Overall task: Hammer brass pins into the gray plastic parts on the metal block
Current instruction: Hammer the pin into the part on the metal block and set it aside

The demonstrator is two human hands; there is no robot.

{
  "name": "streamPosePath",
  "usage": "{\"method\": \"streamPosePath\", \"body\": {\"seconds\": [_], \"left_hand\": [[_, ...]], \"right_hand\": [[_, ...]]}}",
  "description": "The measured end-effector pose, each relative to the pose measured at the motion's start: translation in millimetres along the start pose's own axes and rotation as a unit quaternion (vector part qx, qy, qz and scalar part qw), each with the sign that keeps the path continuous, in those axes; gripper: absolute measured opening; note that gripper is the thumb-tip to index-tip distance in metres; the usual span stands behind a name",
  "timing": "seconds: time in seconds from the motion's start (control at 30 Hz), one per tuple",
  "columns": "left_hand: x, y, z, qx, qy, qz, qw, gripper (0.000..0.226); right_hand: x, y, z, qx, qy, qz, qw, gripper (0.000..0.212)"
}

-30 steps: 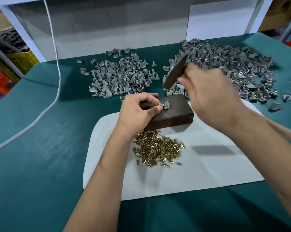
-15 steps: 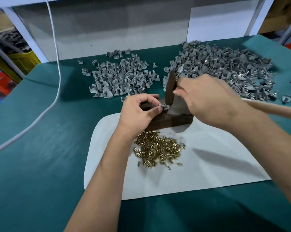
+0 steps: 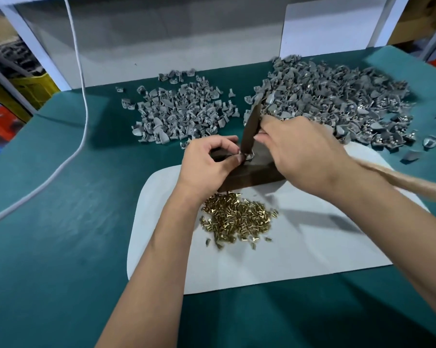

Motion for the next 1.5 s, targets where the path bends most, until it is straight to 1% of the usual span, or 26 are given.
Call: {"method": "streamPosePath", "body": {"seconds": [0.03,0.1,0.17,0.23,0.3,0.37,0.5,0.77,0.9,0.97,1.03,1.1,1.17,1.27,1.37,1.4,1.5], "left_hand": [[0.6,1.0,-0.8,-0.001,-0.002,-0.001,1.000,0.015],[1.0,2.6,-1.1,-0.004,-0.009,-0.004,1.000,0.011],[1.2,2.6,-1.5,-0.009,0.000,-0.003,1.000,0.010],[0.7,1.9,-2.7,-0.024,0.019,0.001,1.000,0.016],[0.1,1.5,-4.0,-0.042,0.055,0.003,0.998,0.019],[0.1,1.7,-5.7,-0.058,0.094,0.003,0.994,0.020],[-1.0,3.9,-6.9,-0.072,0.125,0.008,0.990,0.020],[-1.4,2.6,-8.0,-0.068,0.118,0.011,0.991,0.020],[-1.8,2.3,-8.5,-0.052,0.089,0.009,0.995,0.019],[-2.1,2.8,-9.6,-0.037,0.070,-0.007,0.997,0.013],[-3.6,2.5,-10.4,-0.002,0.012,-0.035,0.999,0.008],[-3.6,2.3,-11.1,0.037,-0.074,-0.054,0.995,0.008],[-3.1,2.3,-11.8,0.053,-0.121,-0.060,0.989,0.009],[-3.6,2.6,-12.6,0.061,-0.137,-0.067,0.986,0.008],[-5.1,2.2,-11.9,0.070,-0.131,-0.068,0.987,0.008],[-5.4,1.6,-11.5,0.071,-0.123,-0.068,0.988,0.009],[-5.3,0.8,-10.4,0.059,-0.091,-0.062,0.992,0.009]], "right_hand": [[-0.4,-1.1,-1.5,0.005,0.004,0.020,1.000,0.018],[-4.5,-3.3,-6.4,0.003,0.001,0.021,1.000,0.016],[-7.7,-1.3,-14.4,0.020,-0.028,-0.018,0.999,0.017],[-9.5,0.1,-24.3,0.052,-0.088,-0.064,0.993,0.022],[-11.6,0.5,-31.7,0.068,-0.114,-0.084,0.988,0.023],[-14.3,1.3,-36.7,0.081,-0.119,-0.082,0.986,0.021],[-12.7,5.5,-35.6,0.088,-0.135,-0.061,0.985,0.024],[-8.5,4.3,-22.7,0.065,-0.168,-0.050,0.982,0.026],[-7.1,5.7,-18.7,0.057,-0.168,-0.050,0.983,0.023],[-3.2,6.7,-15.4,0.054,-0.152,-0.036,0.986,0.023],[1.7,7.8,-11.1,0.052,-0.129,-0.010,0.990,0.022],[5.1,9.2,-9.0,0.053,-0.120,0.005,0.991,0.020],[6.2,10.2,-9.7,0.057,-0.110,0.007,0.992,0.019],[1.6,10.1,-10.5,0.053,-0.094,-0.017,0.994,0.022],[-6.1,10.1,-5.5,0.024,-0.099,-0.075,0.992,0.022],[-6.0,9.2,-2.8,0.018,-0.089,-0.073,0.993,0.022],[-2.1,6.3,0.0,0.030,-0.051,-0.004,0.998,0.020]]}}
Point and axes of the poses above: each hand's wrist, its own y-axis away from the middle knuckle, its own x-axis out of the palm, z = x × y, the point moved 2 cm from there along -y, towards the middle knuckle, and after that the axes turned 9 degrees about -y, right-handed, at the moved point
